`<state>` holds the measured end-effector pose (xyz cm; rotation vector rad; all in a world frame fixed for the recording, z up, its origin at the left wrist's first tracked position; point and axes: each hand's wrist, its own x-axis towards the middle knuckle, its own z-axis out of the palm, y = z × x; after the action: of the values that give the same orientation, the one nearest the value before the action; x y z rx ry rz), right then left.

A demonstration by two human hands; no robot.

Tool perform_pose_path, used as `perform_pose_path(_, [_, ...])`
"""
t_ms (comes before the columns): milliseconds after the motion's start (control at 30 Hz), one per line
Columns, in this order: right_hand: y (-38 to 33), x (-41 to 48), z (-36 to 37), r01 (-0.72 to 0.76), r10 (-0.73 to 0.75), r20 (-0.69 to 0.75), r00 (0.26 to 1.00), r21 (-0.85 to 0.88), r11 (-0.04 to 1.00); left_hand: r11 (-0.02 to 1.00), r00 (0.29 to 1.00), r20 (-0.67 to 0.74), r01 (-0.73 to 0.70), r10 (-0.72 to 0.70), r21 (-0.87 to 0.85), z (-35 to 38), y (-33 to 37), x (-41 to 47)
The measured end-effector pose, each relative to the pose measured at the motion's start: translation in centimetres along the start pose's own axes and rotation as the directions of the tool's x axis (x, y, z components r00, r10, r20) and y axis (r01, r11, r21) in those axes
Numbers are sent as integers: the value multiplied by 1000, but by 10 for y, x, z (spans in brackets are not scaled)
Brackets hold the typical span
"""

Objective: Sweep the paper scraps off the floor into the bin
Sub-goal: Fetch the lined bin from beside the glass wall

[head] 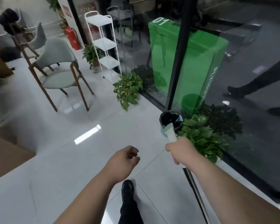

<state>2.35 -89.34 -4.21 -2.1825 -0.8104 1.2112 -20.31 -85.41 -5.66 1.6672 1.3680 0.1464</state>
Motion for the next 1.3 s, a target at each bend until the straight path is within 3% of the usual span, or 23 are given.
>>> perform_pose_path(267, [-52, 150, 6, -228, 245, -139, 960, 124, 966, 1000, 971, 238, 6, -12, 24, -56, 27, 209])
perform_pose_path(433, [-49, 232, 1, -351, 393, -161, 905, 237, 906, 994, 947, 315, 19, -53, 111, -47, 46, 315])
perform_pose_path(867, [42, 463, 8, -566, 607, 0, 795, 359, 742, 952, 854, 427, 231, -297, 200, 82, 7, 532])
perform_pose_path(1133, [112, 572, 58, -602, 653, -7, 758, 379, 703, 943, 818, 481, 211, -315, 258, 176, -54, 659])
perform_pose_path(1233, [134, 606, 75, -564, 604, -42, 796, 309, 766, 937, 815, 476, 225, -331, 268, 204, -73, 697])
perform_pose_path(1300, [146, 626, 83, -569, 613, -42, 789, 325, 755, 929, 811, 465, 251, -355, 273, 221, -86, 719])
